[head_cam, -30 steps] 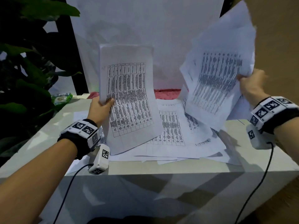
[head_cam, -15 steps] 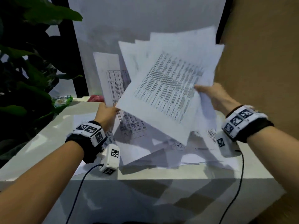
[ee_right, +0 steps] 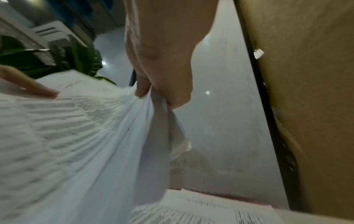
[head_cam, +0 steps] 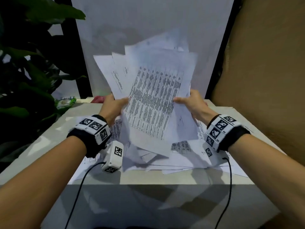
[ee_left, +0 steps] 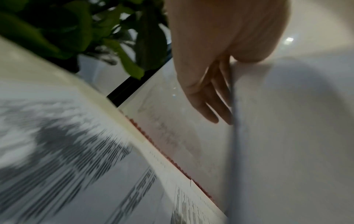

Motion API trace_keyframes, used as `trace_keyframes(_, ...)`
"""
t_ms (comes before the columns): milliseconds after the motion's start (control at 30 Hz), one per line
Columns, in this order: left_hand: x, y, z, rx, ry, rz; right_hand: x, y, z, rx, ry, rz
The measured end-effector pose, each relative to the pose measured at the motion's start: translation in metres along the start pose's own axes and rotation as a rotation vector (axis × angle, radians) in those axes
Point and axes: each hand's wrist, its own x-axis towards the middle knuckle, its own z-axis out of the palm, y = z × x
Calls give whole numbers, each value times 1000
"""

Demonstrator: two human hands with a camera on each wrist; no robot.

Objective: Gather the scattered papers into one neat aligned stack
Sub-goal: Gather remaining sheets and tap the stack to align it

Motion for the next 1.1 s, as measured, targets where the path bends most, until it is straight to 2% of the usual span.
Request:
trace_keyframes(67, 5, 0, 3, 45, 0, 76, 2, -7, 4, -13, 40, -58)
trace_keyframes(200, 10, 8, 5, -1, 46, 146, 2, -20, 6, -26, 105, -138)
trace_keyframes(300, 9, 8, 2, 4, 25, 170, 0, -23, 7, 25, 5, -197)
trace_keyframes(433, 10, 5, -2, 14, 41, 177, 2, -20, 4, 60, -15, -130)
trace_keyframes(533, 6, 10, 0, 33, 37, 153, 4, -19, -3, 63, 90, -23)
trace_keyframes(700, 9, 28, 10, 13, 130, 152, 7, -42, -11, 144, 157, -127)
trace_keyframes(800, 11, 30, 7, -62, 27, 120, 3, -50, -10, 104, 46, -107)
trace_keyframes(900, 7, 13, 3, -83, -60, 60, 5, -23, -10, 73, -143, 10)
trace_keyframes(1000, -5, -1, 5, 44, -106, 49, 9, 2, -7, 70, -110, 36)
trace_keyframes(1100, 1, -1, 4, 92, -19, 32, 2, -16, -3, 58, -27, 18)
